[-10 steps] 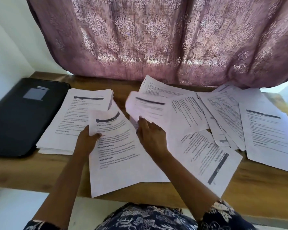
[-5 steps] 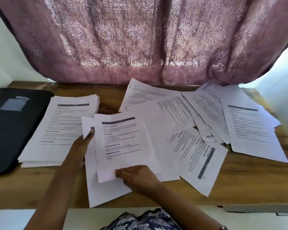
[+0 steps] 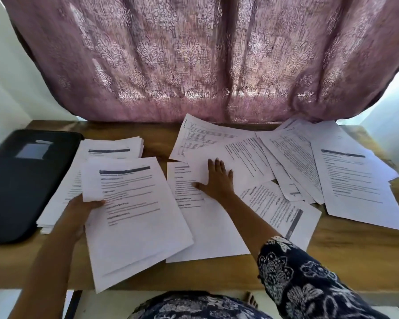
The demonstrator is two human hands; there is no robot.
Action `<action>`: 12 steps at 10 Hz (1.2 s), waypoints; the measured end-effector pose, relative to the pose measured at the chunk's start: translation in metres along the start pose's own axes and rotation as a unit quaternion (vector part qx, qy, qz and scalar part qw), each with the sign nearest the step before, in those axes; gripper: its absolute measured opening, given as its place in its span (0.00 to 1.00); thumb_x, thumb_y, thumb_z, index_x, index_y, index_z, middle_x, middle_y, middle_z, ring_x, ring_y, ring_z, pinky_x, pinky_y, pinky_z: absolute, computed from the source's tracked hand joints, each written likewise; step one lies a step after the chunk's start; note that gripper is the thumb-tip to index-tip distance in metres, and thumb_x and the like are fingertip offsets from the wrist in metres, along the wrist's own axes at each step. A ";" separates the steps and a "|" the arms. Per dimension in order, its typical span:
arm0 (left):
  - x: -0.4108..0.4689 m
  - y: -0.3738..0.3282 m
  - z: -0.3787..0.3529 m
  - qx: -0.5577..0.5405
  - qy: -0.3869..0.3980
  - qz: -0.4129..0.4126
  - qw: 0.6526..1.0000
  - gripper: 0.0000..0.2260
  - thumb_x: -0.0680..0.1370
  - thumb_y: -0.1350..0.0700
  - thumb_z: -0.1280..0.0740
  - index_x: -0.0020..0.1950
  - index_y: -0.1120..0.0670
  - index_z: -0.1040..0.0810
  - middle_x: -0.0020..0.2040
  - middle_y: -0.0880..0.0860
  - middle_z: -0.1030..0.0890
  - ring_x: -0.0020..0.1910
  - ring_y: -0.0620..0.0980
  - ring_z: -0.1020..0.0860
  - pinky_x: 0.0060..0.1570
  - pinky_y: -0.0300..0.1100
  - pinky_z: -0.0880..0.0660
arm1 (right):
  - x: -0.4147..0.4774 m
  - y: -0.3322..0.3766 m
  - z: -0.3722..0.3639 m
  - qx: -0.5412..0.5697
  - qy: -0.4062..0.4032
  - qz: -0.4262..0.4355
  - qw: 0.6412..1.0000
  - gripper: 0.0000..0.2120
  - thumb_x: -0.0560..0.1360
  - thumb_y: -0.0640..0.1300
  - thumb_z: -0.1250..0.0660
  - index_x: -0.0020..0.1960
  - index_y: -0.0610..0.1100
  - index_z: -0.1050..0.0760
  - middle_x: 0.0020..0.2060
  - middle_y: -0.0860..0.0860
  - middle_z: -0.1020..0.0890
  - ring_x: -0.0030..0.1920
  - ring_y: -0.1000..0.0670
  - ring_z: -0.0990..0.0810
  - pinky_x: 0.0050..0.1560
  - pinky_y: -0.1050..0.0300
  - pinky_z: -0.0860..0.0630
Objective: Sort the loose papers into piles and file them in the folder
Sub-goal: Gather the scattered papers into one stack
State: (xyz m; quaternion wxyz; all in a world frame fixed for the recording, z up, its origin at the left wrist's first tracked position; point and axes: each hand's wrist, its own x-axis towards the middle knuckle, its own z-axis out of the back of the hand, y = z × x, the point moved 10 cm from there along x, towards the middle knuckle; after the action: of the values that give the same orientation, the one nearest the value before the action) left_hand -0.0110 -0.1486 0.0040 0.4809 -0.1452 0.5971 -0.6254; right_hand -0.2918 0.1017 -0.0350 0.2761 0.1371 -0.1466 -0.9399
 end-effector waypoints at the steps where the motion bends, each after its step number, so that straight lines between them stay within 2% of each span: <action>1: 0.000 0.011 0.013 -0.031 -0.002 0.032 0.999 0.09 0.77 0.68 0.36 0.56 0.61 0.24 0.55 0.61 0.23 0.41 0.53 0.24 0.40 0.45 0.29 | 0.006 -0.004 -0.009 -0.005 -0.018 -0.013 1.000 0.42 0.76 0.65 0.43 0.78 0.43 0.56 0.78 0.45 0.51 0.78 0.46 0.54 0.75 0.41 0.56; 2: -0.001 0.020 0.010 -0.057 0.012 0.038 0.998 0.10 0.77 0.69 0.36 0.56 0.60 0.25 0.54 0.61 0.22 0.42 0.55 0.23 0.43 0.44 0.28 | 0.004 -0.004 -0.003 -0.004 -0.048 -0.012 0.999 0.34 0.80 0.59 0.44 0.78 0.44 0.51 0.78 0.48 0.46 0.77 0.48 0.50 0.75 0.43 0.54; 3: -0.001 0.023 0.002 -0.071 0.021 0.040 0.996 0.12 0.76 0.68 0.35 0.59 0.60 0.24 0.52 0.60 0.20 0.45 0.57 0.21 0.45 0.47 0.26 | 0.001 0.002 0.005 -0.008 -0.072 0.003 0.997 0.23 0.82 0.51 0.45 0.75 0.46 0.39 0.75 0.50 0.37 0.75 0.50 0.41 0.75 0.46 0.49; 4: 0.002 0.023 -0.009 -0.077 0.040 0.037 0.996 0.12 0.75 0.68 0.34 0.57 0.59 0.22 0.53 0.60 0.19 0.49 0.60 0.21 0.51 0.52 0.25 | -0.003 0.006 0.024 -0.005 -0.121 0.011 0.993 0.14 0.81 0.46 0.43 0.65 0.47 0.26 0.60 0.47 0.20 0.62 0.46 0.23 0.73 0.49 0.43; 5: 0.002 0.025 -0.029 -0.049 0.064 0.054 0.995 0.13 0.75 0.68 0.33 0.58 0.60 0.22 0.55 0.61 0.19 0.54 0.62 0.21 0.58 0.55 0.26 | -0.017 0.011 0.065 0.092 -0.201 0.032 0.975 0.11 0.79 0.42 0.37 0.59 0.45 0.21 0.53 0.45 0.16 0.54 0.43 0.19 0.68 0.49 0.34; 6: 0.001 0.026 -0.048 -0.024 0.091 0.046 0.994 0.11 0.75 0.68 0.33 0.56 0.60 0.21 0.54 0.61 0.19 0.53 0.62 0.21 0.58 0.55 0.26 | -0.047 0.036 0.087 0.249 -0.143 0.169 0.943 0.14 0.78 0.41 0.36 0.62 0.46 0.22 0.61 0.47 0.20 0.63 0.47 0.24 0.72 0.44 0.38; 7: 0.000 0.028 -0.070 -0.041 0.120 0.039 0.991 0.05 0.75 0.62 0.30 0.50 0.59 0.20 0.45 0.58 0.18 0.46 0.56 0.20 0.48 0.47 0.24 | -0.094 0.075 0.073 0.310 0.043 0.371 0.874 0.12 0.77 0.38 0.35 0.59 0.44 0.20 0.66 0.51 0.25 0.71 0.54 0.33 0.75 0.54 0.46; 8: 0.001 -0.001 -0.106 -0.281 0.351 -0.144 0.881 0.14 0.82 0.52 0.39 0.56 0.64 0.30 0.26 0.40 0.32 0.30 0.34 0.35 0.43 0.25 0.37 | -0.110 0.084 0.023 0.249 0.184 0.398 0.864 0.11 0.78 0.38 0.35 0.58 0.44 0.19 0.69 0.52 0.27 0.73 0.58 0.38 0.77 0.50 0.54; 9: -0.014 -0.004 -0.131 -0.518 0.610 -0.043 0.599 0.08 0.83 0.49 0.67 0.45 0.40 0.57 0.56 0.46 0.68 0.39 0.33 0.54 0.42 0.20 0.51 | -0.110 0.084 -0.020 0.158 0.238 0.364 0.887 0.13 0.78 0.39 0.36 0.60 0.49 0.20 0.68 0.54 0.27 0.73 0.57 0.40 0.74 0.43 0.61; 10: -0.039 -0.017 -0.132 -0.511 0.645 -0.032 0.567 0.09 0.85 0.51 0.49 0.54 0.50 0.31 0.50 0.49 0.30 0.53 0.38 0.32 0.60 0.29 0.35 | -0.107 0.089 -0.025 0.051 0.187 0.362 0.912 0.14 0.78 0.41 0.36 0.61 0.51 0.21 0.67 0.54 0.26 0.72 0.52 0.38 0.74 0.41 0.64; 11: -0.032 -0.013 -0.110 -0.227 0.243 -0.068 0.941 0.25 0.81 0.37 0.48 0.66 0.53 0.28 0.63 0.56 0.22 0.60 0.53 0.22 0.57 0.50 0.26 | -0.105 0.092 -0.022 -0.043 0.151 0.328 0.931 0.18 0.79 0.43 0.38 0.67 0.52 0.27 0.68 0.54 0.28 0.73 0.51 0.39 0.73 0.42 0.65; 12: -0.023 0.024 -0.094 -0.177 0.141 0.007 0.974 0.21 0.74 0.43 0.33 0.63 0.50 0.23 0.57 0.53 0.17 0.57 0.56 0.20 0.53 0.51 0.23 | -0.113 0.095 -0.033 -0.099 0.201 0.322 0.920 0.23 0.79 0.42 0.40 0.73 0.52 0.35 0.74 0.53 0.36 0.76 0.50 0.45 0.75 0.41 0.62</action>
State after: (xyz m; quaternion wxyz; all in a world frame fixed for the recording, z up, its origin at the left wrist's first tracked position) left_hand -0.0609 -0.0698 -0.0311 0.3635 -0.1340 0.7608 -0.5206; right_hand -0.1437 0.0821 -0.0122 0.5996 0.2401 -0.0307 -0.7628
